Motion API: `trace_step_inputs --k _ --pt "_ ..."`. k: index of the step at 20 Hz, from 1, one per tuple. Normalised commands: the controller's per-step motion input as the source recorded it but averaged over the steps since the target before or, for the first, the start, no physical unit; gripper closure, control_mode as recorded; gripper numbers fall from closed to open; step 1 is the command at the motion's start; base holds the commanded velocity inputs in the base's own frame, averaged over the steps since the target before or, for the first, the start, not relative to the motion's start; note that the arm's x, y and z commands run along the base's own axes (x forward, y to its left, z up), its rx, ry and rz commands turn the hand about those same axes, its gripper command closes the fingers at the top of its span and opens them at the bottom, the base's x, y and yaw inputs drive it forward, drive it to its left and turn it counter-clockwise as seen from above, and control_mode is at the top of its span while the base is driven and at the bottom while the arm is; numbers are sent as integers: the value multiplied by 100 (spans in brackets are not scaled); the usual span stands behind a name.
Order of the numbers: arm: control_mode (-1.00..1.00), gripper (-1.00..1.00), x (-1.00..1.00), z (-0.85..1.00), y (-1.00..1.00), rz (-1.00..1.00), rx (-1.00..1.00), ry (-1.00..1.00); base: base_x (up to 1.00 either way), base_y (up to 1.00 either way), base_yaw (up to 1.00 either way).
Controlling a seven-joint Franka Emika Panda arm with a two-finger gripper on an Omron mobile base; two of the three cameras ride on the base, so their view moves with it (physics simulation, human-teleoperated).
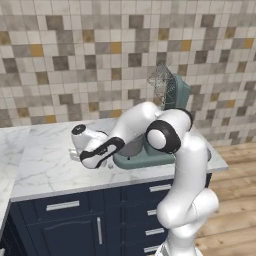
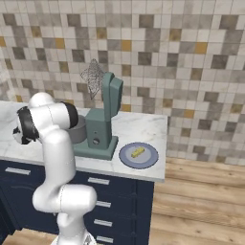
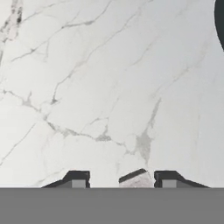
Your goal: Add butter and sugar cubes to the stand mixer bowl and then turn on the stand mixer to begin making frosting.
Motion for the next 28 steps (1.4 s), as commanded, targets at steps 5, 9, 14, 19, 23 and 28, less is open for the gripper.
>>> trace_step_inputs --k 5,9,14,19,23,28 --pt "-100 100 0 -4 -2 0 0 -5 0 0 0" --pt "-100 100 -1 26 -8 -1 5 -17 0 0 0" --pt "-100 100 -13 98 -23 0 14 -15 0 0 0" --pt "-100 100 -18 100 -40 0 14 1 0 0 0" --pt "-100 100 -23 100 -56 0 7 0 0 0 0" --pt "-100 100 -15 97 -46 0 3 0 0 0 0"
